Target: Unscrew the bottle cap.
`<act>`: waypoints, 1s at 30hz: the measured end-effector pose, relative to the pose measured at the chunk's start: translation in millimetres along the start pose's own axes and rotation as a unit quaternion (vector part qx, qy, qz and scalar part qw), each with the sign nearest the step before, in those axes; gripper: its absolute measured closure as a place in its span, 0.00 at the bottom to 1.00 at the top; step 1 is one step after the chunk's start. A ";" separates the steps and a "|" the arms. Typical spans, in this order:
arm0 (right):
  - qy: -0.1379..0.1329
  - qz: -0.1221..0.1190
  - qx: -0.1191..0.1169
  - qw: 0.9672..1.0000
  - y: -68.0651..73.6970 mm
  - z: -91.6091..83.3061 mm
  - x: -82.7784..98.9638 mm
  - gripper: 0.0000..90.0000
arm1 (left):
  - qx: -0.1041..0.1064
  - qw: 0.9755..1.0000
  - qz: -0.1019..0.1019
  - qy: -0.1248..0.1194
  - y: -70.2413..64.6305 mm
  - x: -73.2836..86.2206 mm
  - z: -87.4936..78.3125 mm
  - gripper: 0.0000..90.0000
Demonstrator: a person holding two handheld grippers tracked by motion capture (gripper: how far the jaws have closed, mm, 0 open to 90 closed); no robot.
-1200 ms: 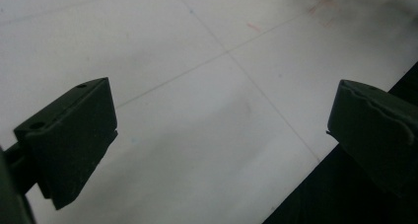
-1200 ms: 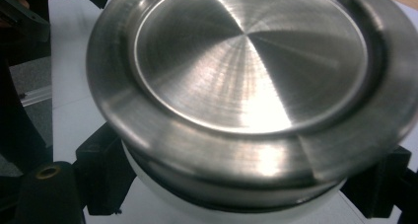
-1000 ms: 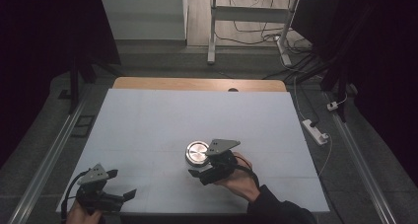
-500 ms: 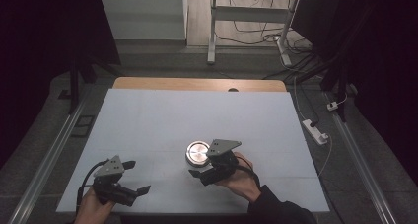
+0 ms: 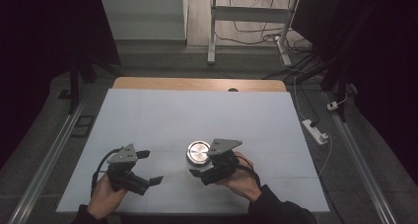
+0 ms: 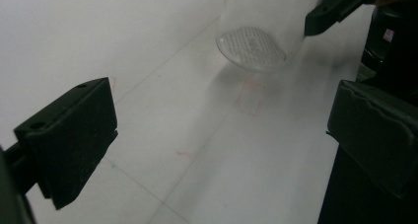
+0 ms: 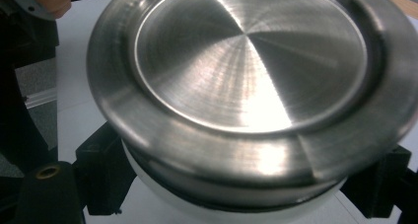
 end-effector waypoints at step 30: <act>0.012 -0.052 -0.057 0.997 8.0 0.9 1.5 0.17 | 0.138 0.965 0.221 0.024 -15.5 -94.9 28.1 0.03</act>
Point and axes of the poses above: each handheld gripper's, and its own axes: z roughly forward along the jaws, x roughly out of its underside, y roughly to its left, the point moved 5 cm from there along z, roughly forward along the jaws, and after that the axes turned 15 degrees about y, right-handed, at the moved point
